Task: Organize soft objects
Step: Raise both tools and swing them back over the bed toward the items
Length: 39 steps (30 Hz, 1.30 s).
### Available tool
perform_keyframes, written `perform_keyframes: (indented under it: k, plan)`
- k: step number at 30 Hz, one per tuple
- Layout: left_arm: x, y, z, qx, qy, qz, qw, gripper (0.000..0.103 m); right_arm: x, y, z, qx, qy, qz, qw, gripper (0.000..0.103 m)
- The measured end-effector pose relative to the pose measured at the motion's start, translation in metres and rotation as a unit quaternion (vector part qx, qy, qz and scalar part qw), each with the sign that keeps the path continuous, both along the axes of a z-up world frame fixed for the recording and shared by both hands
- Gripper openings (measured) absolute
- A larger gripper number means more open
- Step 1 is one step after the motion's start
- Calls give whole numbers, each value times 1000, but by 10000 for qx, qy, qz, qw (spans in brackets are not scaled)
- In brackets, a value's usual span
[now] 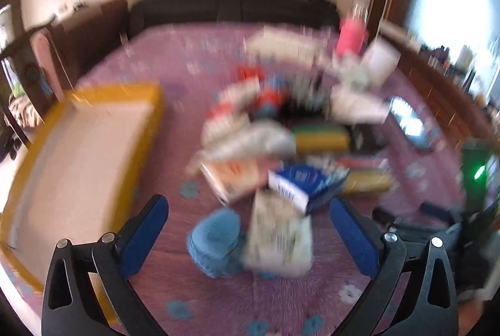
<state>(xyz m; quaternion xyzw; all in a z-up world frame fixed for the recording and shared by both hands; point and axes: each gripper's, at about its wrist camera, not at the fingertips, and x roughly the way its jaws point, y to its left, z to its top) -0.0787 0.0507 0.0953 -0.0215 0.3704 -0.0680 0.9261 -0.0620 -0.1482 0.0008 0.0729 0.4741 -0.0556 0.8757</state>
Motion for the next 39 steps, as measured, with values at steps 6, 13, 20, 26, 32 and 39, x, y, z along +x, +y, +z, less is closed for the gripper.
perform_keyframes:
  k: [6, 13, 20, 26, 32, 39]
  plan:
    - [-69, 58, 129, -695, -2115, 335, 9743, 103, -51, 2, 65, -123, -1050, 206, 9942, 102]
    - [-93, 81, 160, -1010, -1929, -33, 9760, 103, -120, 0, 169, -358, -3026, -75, 9524, 102]
    - [-142, 101, 242, -486, -2913, 36, 9554, 103, -179, -13, 289, -1019, -4214, -324, 9005, 103]
    - [-137, 96, 341, 655, -3419, 274, 9370, 103, -196, 1, 425, -1864, -4826, -167, 8556, 103]
    - [-105, 111, 364, 564, -2955, 88, 9536, 103, -159, 33, 445, -1956, -4155, 124, 8882, 103]
    - [-47, 113, 226, 319, -1279, -517, 9899, 103, -69, 55, 272, -473, -2290, 1029, 9668, 103]
